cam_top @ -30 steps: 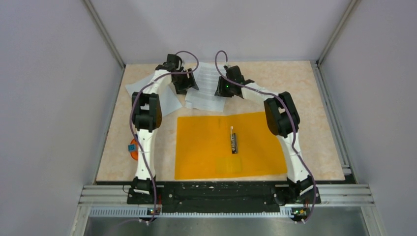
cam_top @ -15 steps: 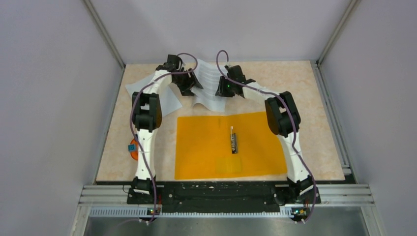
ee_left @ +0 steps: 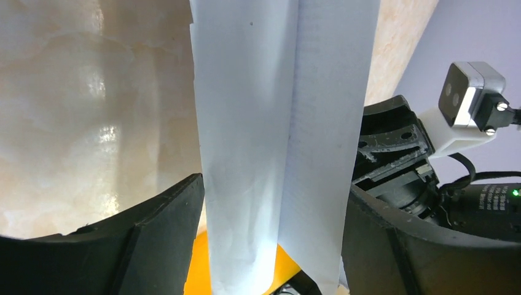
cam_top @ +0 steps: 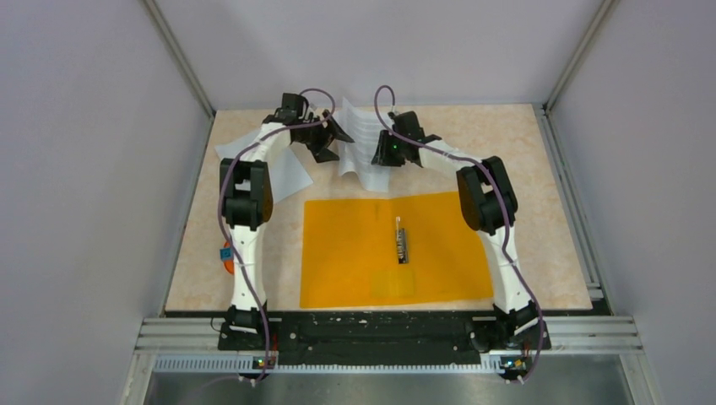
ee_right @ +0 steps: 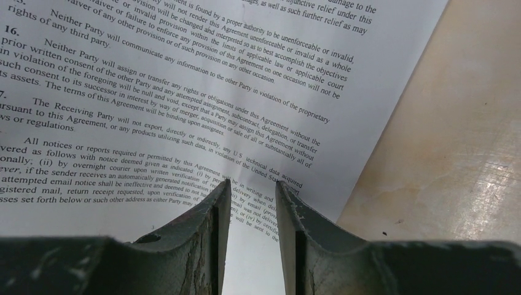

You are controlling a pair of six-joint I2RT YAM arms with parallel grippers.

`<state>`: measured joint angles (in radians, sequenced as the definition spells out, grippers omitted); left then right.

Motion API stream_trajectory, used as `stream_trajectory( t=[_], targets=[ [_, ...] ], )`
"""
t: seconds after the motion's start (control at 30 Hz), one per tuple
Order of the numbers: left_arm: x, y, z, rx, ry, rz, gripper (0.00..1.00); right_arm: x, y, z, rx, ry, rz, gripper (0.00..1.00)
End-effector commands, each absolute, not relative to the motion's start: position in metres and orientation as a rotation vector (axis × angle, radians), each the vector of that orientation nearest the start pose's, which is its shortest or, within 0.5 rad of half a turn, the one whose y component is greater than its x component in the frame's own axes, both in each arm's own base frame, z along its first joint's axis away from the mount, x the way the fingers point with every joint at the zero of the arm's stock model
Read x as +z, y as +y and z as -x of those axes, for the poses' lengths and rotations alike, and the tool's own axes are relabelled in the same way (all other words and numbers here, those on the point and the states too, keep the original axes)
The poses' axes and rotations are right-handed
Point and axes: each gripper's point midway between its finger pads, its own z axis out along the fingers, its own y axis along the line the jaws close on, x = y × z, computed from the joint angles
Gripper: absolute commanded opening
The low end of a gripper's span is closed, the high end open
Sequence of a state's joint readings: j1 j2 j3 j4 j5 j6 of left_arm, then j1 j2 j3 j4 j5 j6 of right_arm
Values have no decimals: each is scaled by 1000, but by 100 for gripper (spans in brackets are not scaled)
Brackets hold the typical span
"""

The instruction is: Put the files into the folder

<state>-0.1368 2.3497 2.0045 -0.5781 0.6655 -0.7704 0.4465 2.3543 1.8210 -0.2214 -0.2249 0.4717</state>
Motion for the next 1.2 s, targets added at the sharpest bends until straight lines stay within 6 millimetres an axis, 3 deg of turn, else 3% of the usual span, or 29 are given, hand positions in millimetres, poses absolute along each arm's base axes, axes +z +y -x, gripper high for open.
stream_trajectory(
  t=[0.0, 0.27, 0.47, 0.57, 0.93, 1.1, 1.17],
  targets=[
    [162, -207, -534, -1302, 2398, 517, 80, -2, 279, -499, 586, 2551, 57, 34],
    [182, -206, -534, -1370, 2325, 593, 80, -4, 280, -498, 590, 2558, 60, 33],
    [179, -210, -539, -1393, 2308, 594, 80, -4, 279, -498, 587, 2560, 65, 33],
    [168, -211, -542, -1360, 2339, 567, 79, -4, 280, -497, 592, 2563, 67, 33],
    [86, -185, -542, -998, 2558, 546, 64, -5, 281, -496, 606, 2561, 91, 33],
    [67, -181, -543, -896, 2606, 503, 58, 5, 284, -501, 652, 2533, 101, 33],
    [62, -179, -544, -851, 2618, 496, 51, 11, 284, -504, 666, 2519, 103, 33]
  ],
)
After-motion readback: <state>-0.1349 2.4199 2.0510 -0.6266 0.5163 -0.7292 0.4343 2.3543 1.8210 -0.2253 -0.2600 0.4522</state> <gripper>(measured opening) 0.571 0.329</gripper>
